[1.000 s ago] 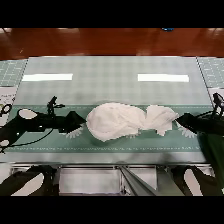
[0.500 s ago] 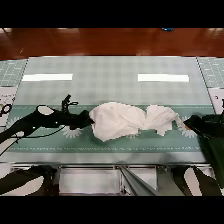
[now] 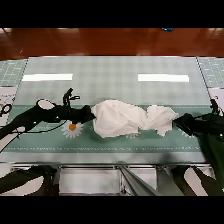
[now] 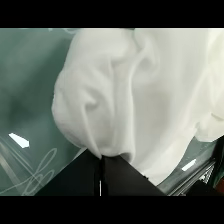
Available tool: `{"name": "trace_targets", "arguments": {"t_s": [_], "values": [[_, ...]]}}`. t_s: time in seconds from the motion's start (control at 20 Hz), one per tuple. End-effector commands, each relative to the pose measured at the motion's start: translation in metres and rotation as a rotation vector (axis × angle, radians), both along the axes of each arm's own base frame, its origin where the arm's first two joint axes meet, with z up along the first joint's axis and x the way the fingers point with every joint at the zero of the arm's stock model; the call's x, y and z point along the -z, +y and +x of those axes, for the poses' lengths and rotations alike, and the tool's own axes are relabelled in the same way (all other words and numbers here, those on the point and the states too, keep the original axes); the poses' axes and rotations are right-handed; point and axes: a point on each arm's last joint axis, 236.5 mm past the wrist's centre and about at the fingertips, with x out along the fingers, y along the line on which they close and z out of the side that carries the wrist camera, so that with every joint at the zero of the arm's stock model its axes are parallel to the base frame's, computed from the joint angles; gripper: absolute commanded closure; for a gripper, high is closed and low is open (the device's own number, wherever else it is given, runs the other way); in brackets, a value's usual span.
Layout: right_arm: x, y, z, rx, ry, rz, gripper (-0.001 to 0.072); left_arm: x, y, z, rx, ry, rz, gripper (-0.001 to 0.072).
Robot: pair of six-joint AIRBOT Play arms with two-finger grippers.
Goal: Fold the shirts.
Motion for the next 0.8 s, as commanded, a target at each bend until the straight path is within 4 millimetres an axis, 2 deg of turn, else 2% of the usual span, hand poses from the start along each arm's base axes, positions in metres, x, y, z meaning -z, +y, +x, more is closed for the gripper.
{"name": "trace_targets", "arguments": {"t_s": [0.0,0.15,0.25,0.3,0.35,0.4,0.45,0.55,0.6,0.65,0.75], "values": [[0.014,0.019,0.016,-0.040,-0.003,0.077,0.0304,-0.001,0.000,0.001,0.003,-0.005,0.000,0.0693],[0.031,0.025,0.039,-0.058,-0.004,0.053,0.0304,0.003,0.005,0.009,-0.020,-0.032,0.028,0.0693],[0.036,0.041,0.048,-0.134,0.024,0.063,0.0318,0.003,0.007,0.013,-0.036,-0.039,0.032,0.0693],[0.037,0.049,0.050,-0.177,0.035,0.065,0.0417,0.002,0.006,0.013,-0.035,-0.040,0.032,0.0694],[0.036,0.056,0.053,-0.208,0.034,0.067,0.0567,0.002,0.007,0.015,-0.037,-0.042,0.032,0.0693],[0.030,0.060,0.058,-0.247,0.009,0.058,0.0680,0.000,0.008,0.018,-0.043,-0.048,0.030,0.0693],[0.019,0.061,0.066,-0.265,-0.017,0.054,0.0680,-0.006,0.010,0.024,-0.049,-0.061,0.023,0.0693],[-0.018,0.055,0.086,-0.292,-0.095,0.021,0.0680,-0.033,0.019,0.046,-0.070,-0.111,-0.011,0.0693],[-0.044,0.046,0.098,-0.296,-0.142,-0.019,0.0680,-0.055,0.027,0.061,-0.087,-0.162,-0.027,0.0693],[-0.075,0.037,0.111,-0.302,-0.196,-0.071,0.0681,-0.085,0.038,0.080,-0.113,-0.237,-0.041,0.0694],[-0.145,0.020,0.136,-0.298,-0.320,-0.182,0.0681,-0.158,0.063,0.115,-0.174,-0.412,-0.058,0.0694]]}}
